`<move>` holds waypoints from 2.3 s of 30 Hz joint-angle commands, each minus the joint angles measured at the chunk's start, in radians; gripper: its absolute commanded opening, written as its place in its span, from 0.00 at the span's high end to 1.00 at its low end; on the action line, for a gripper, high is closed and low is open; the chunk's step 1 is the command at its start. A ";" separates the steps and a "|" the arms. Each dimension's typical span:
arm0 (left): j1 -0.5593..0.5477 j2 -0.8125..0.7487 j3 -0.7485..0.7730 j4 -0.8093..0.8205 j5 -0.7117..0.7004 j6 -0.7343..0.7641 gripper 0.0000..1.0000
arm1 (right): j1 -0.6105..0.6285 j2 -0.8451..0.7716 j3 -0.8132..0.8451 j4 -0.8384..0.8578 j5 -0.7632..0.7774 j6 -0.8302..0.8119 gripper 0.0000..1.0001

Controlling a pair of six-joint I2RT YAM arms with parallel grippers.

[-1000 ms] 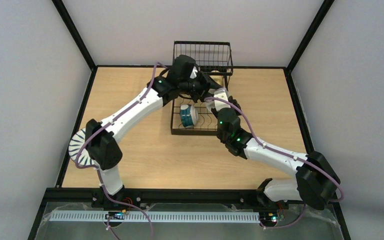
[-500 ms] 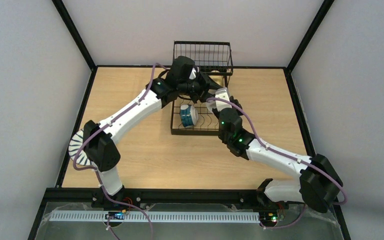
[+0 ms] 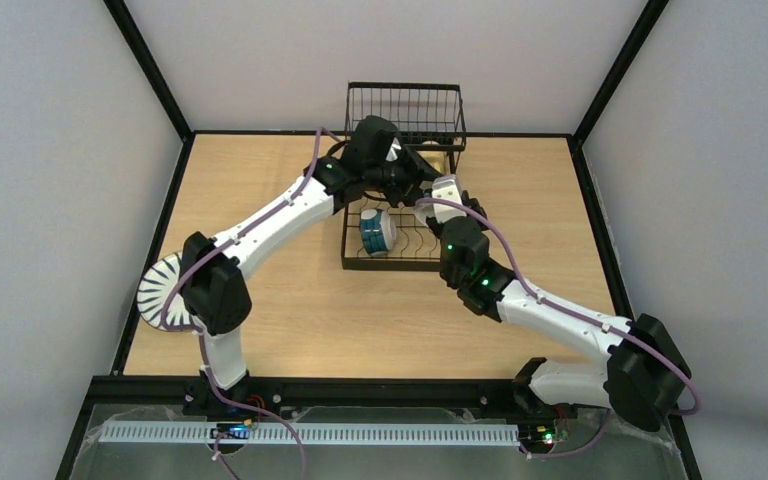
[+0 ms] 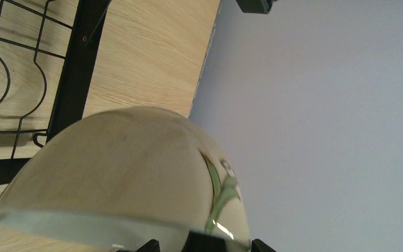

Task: Load the mixed dishes into the dish rack
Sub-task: Pass from the right arm to the left

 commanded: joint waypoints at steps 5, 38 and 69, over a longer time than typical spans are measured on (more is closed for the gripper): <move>-0.008 0.076 0.088 -0.004 -0.024 0.003 0.01 | 0.030 -0.044 0.037 0.050 -0.014 -0.015 1.00; -0.051 0.197 0.168 0.072 -0.024 -0.019 0.98 | 0.044 -0.128 0.010 0.021 -0.048 -0.090 1.00; -0.051 0.069 -0.165 0.418 -0.019 -0.002 0.98 | 0.044 -0.164 0.128 -0.283 -0.022 0.138 0.68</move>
